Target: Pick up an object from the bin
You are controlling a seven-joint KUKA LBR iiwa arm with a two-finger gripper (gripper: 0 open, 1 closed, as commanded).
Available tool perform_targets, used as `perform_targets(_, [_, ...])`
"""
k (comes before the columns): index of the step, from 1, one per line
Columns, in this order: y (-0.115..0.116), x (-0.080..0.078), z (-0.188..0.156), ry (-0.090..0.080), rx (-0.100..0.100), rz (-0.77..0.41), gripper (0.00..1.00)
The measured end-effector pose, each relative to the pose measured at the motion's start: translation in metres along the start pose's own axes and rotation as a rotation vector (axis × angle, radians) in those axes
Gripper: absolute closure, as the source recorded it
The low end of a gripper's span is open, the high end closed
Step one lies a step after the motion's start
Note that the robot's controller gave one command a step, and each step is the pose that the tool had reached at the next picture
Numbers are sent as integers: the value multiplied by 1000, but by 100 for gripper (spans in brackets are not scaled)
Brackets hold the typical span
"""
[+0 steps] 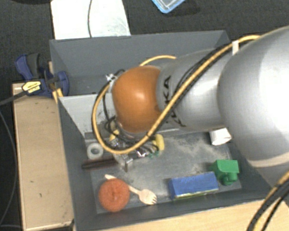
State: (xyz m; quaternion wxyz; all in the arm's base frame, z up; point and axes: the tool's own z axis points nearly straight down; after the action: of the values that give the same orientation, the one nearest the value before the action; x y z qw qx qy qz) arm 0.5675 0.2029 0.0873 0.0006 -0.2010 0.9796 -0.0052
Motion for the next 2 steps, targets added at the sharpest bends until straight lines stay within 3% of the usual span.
perform_targets(1, [1,-8,0,2,-4,-179,100])
perform_targets(2, [14,-9,9,2,15,-430,100])
